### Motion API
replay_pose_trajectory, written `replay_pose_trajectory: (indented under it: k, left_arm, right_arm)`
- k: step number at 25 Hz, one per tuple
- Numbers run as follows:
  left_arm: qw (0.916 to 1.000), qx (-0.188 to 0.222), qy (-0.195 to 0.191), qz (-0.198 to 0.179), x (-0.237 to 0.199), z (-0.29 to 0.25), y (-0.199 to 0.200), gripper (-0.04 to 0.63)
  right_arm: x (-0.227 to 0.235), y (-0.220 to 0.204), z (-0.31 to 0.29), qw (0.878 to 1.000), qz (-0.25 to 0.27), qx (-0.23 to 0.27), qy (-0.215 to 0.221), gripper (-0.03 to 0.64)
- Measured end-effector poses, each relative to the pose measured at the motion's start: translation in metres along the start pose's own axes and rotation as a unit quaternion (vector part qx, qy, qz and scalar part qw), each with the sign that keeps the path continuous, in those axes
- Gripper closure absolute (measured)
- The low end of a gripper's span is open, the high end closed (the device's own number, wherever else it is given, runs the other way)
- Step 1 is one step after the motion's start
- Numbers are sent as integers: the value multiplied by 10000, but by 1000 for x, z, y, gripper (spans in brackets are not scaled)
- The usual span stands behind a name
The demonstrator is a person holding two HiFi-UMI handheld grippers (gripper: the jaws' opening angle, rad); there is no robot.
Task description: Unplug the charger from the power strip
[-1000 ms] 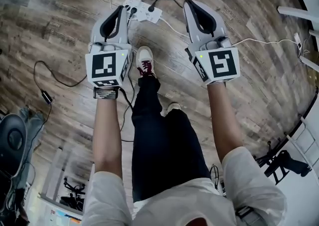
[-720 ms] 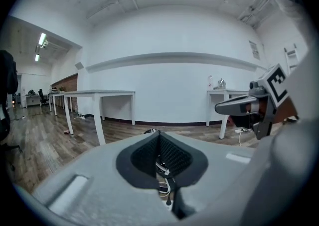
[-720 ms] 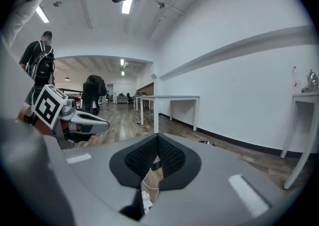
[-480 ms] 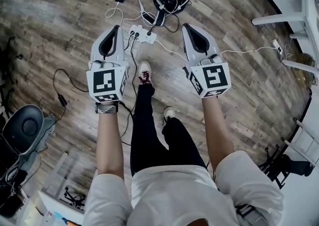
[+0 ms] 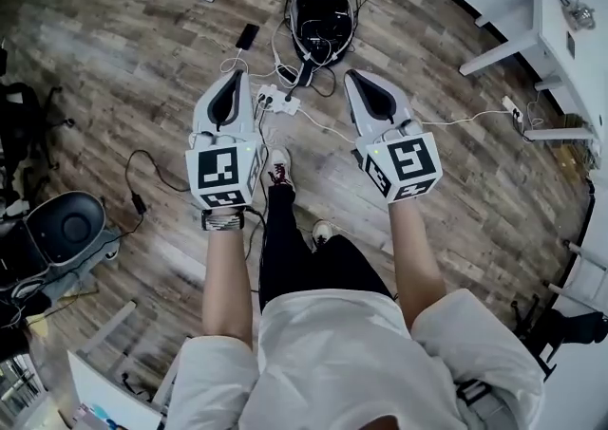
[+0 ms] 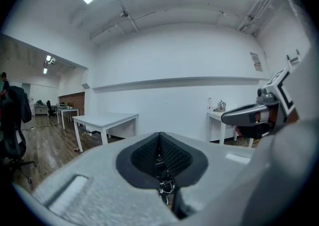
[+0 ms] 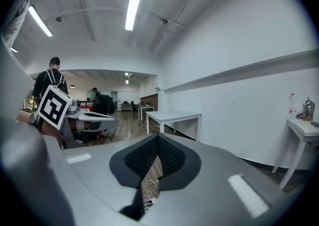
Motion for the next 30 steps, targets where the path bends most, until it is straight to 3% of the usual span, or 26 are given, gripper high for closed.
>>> replay_pose_trajectory:
  k: [6,12,18,30]
  left_arm:
    - [10000,77,-38,-31,40,48,41,591]
    - [9996,247,117,119,65,93,90,591]
    - [9986,406,217,-273,84,135,133,591]
    - [9897,1143,352,-790,106,172,205,591]
  right_arm:
    - [-8,50,54,9996,-181,201,4,615]
    - [-19,105,100,9990,40,438,65,615]
    - [-30,148,136,9973,191,691,142,615]
    - [-41,201,179,9924,567,1058,282,617]
Point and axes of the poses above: the fingertips, and each gripper's own axes: z backward along the fingers, x to its right, y out of its top, the point moved 4 cm from there along z, backward along the fingers, and after that the axes turned 4 degrees about z, right-handed, at the moved point
